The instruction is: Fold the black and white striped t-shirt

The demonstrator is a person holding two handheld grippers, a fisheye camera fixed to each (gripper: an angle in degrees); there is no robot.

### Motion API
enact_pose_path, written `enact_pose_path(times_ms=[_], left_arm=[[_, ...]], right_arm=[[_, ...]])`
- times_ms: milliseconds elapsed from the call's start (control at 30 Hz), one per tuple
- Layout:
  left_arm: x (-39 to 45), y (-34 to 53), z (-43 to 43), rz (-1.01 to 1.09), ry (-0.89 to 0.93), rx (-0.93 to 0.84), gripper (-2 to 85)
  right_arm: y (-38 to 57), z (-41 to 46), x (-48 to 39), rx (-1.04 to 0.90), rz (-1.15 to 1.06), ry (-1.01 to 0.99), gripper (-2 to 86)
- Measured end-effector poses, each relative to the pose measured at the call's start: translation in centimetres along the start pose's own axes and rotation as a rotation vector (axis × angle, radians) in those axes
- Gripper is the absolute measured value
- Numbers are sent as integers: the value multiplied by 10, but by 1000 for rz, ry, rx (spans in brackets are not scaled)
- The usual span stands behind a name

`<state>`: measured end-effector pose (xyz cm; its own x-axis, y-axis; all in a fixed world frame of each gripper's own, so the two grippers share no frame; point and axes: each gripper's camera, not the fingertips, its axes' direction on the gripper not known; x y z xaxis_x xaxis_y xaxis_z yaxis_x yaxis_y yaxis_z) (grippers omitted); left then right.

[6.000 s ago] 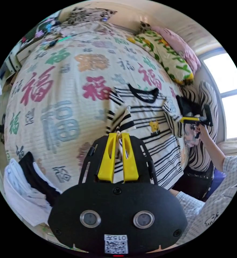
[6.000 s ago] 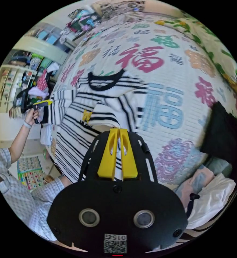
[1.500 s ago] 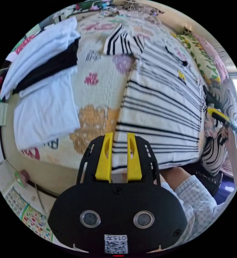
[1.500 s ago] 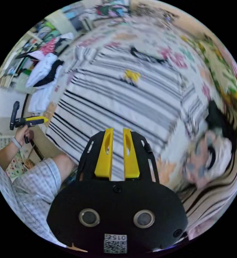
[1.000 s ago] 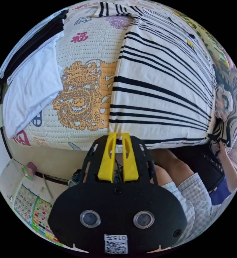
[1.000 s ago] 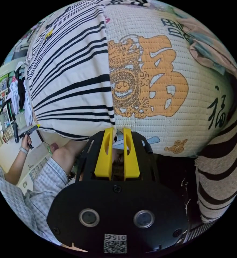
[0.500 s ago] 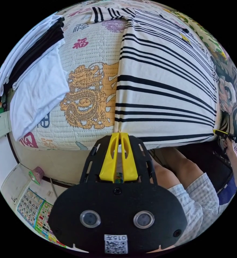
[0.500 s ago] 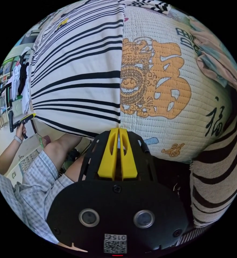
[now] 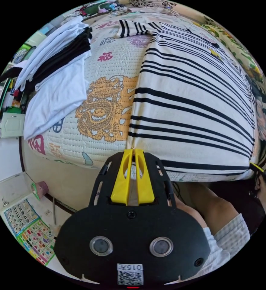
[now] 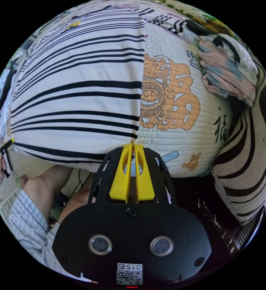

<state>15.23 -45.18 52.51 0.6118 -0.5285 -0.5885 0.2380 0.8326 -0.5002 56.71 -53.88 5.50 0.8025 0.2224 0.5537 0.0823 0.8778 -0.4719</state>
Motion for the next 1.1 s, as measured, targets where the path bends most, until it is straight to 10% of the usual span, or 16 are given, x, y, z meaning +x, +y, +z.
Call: enact_pose_path(times_ms=[367, 700, 1100], left_arm=[[-7, -9, -32, -34, -82, -179, 12], [363, -244, -80, 785, 356, 307, 79], [664, -374, 3, 958, 298, 171, 86]], right_arm=[[42, -65, 103, 51, 199, -27, -3], [-15, -124, 166, 452, 328, -197, 67], [-79, -113, 238, 494, 361, -394, 66]])
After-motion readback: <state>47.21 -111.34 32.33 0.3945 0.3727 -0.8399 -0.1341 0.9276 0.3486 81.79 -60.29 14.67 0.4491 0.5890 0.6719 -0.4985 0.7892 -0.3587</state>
